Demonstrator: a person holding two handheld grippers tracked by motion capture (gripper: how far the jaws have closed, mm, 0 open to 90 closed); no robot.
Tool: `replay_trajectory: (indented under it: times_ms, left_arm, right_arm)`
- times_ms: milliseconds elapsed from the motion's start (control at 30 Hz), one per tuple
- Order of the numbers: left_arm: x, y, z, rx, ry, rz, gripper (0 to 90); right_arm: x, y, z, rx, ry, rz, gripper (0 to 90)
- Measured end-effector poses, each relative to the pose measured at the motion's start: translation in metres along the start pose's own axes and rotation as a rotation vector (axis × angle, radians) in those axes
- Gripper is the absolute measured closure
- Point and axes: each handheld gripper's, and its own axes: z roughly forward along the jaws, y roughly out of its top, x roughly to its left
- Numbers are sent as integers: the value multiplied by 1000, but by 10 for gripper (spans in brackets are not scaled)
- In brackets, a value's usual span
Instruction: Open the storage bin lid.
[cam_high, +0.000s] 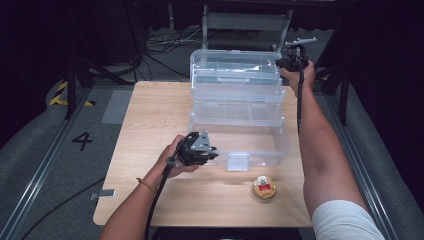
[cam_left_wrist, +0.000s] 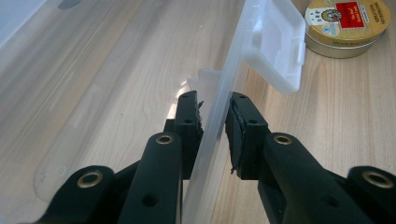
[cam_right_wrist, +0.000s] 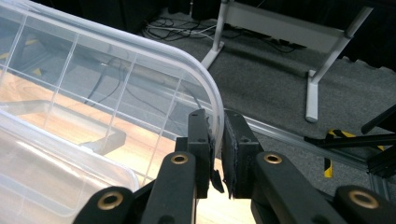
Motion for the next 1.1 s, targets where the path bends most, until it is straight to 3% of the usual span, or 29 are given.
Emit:
replay_trajectory:
  times_ms: [533, 1100]
  left_arm:
    - [0, -1, 0, -5, 1, -13, 750]
    - [0, -1, 0, -9, -2, -23, 745]
  right_arm:
    - [-5, 2, 11, 58, 25, -5, 820]
    - [-7, 3, 25, 141, 13, -8, 801]
